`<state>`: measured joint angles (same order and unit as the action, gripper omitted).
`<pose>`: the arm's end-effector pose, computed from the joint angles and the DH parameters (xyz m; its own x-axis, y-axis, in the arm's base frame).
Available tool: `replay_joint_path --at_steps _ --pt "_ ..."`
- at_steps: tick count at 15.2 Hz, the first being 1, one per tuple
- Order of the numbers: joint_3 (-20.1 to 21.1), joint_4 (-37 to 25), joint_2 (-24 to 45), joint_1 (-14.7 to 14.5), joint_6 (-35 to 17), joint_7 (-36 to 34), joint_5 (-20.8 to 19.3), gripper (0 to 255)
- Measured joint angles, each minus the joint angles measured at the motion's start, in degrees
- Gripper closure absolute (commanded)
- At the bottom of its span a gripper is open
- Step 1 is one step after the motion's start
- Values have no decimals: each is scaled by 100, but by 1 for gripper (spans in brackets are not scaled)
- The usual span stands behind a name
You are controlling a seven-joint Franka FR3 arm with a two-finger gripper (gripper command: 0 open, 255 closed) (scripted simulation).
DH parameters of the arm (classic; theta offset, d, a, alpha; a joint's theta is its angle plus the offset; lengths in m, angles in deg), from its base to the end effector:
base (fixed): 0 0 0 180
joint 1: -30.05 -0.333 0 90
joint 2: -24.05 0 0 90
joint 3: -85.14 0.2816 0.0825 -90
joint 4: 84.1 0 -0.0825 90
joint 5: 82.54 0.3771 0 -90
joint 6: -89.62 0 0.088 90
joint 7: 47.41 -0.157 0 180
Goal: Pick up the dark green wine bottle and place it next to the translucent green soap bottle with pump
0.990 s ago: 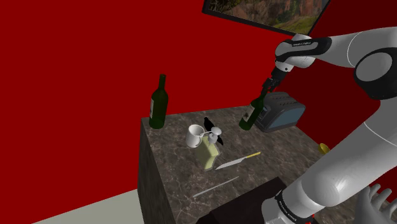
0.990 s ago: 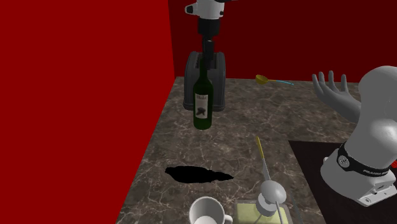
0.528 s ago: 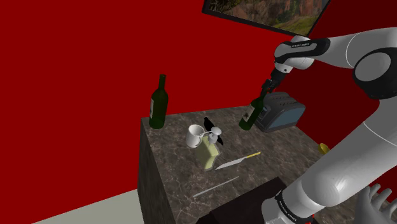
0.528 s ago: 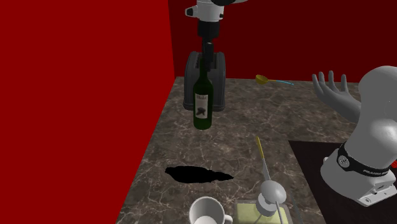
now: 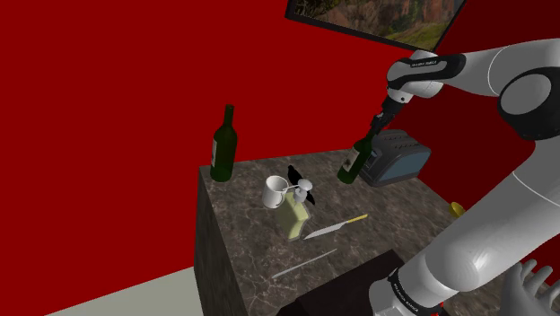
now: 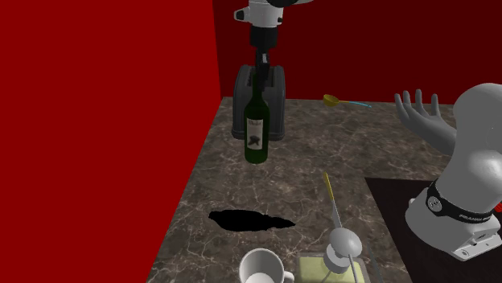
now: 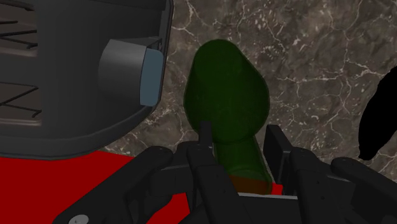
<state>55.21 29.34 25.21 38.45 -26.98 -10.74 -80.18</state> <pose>0.4412 -0.3429 0.3786 0.9978 -0.0464 0.0464 -0.0464 -0.9989 0.0004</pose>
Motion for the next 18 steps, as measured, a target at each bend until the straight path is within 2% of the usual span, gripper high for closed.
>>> replay_joint_path --at_steps 4,18 --pt "-1 -29 0 1 31 0 -1 255" --pt "25 -883 -190 -27 1046 -120 -117 255"
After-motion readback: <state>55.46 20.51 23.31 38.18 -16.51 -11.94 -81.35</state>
